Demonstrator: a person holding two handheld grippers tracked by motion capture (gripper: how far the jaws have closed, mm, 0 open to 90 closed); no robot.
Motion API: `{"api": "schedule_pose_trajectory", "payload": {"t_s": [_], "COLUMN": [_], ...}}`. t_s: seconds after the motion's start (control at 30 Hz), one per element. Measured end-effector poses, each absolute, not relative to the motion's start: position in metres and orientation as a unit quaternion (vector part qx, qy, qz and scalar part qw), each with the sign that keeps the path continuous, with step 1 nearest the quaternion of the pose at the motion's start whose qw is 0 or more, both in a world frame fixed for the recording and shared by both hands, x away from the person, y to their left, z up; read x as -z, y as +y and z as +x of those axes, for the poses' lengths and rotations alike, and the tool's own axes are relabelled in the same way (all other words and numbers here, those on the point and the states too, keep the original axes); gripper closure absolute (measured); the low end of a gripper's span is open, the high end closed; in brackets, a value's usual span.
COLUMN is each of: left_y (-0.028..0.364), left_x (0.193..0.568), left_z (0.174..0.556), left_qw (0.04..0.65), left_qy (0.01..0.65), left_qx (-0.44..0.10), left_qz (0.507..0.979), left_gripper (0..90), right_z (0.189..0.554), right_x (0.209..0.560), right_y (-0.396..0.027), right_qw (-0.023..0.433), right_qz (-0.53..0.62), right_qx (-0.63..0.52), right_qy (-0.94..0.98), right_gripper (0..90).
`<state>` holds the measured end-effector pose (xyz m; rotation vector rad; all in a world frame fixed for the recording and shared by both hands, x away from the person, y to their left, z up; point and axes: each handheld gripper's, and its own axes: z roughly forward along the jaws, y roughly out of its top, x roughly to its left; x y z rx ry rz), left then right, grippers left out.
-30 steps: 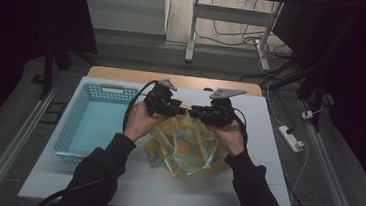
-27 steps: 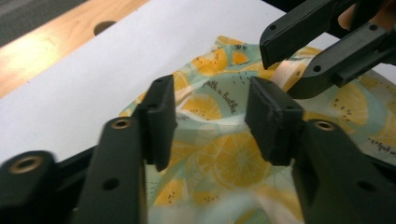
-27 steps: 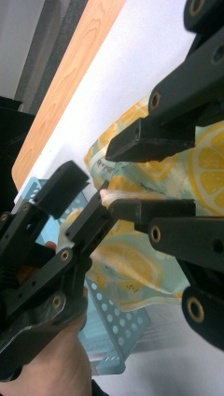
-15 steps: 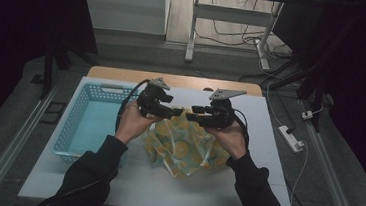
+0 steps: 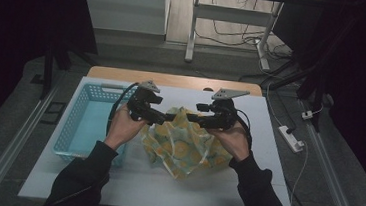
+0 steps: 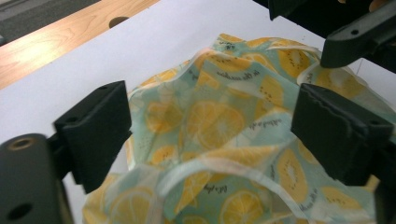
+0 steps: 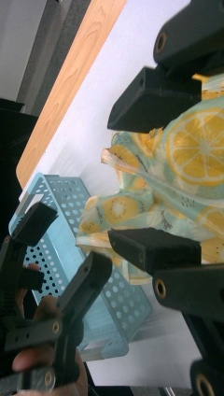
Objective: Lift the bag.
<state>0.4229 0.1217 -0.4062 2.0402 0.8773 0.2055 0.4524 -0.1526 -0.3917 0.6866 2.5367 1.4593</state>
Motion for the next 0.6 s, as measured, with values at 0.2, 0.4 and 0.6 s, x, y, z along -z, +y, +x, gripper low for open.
{"api": "schedule_pose_trajectory", "payload": {"t_s": [0.2,0.4,0.6], "left_y": [0.134,0.141,0.145], "left_x": [0.407,0.41,0.419], "left_z": [0.41,0.397,0.384], "left_qw": [0.453,0.454,0.456], "left_qy": [0.35,0.341,0.334], "left_qx": [-0.078,-0.075,-0.077], "left_qz": [0.816,0.819,0.821], "left_gripper": [4.3,0.0,0.0], "right_z": [0.447,0.44,0.435], "right_x": [0.39,0.39,0.395], "right_y": [-0.155,-0.157,-0.16], "right_qw": [0.071,0.074,0.084], "right_qz": [0.23,0.231,0.233], "right_qx": [-0.485,-0.483,-0.473], "right_qy": [0.841,0.841,0.846], "right_gripper": [31.1,20.1,8.3]}}
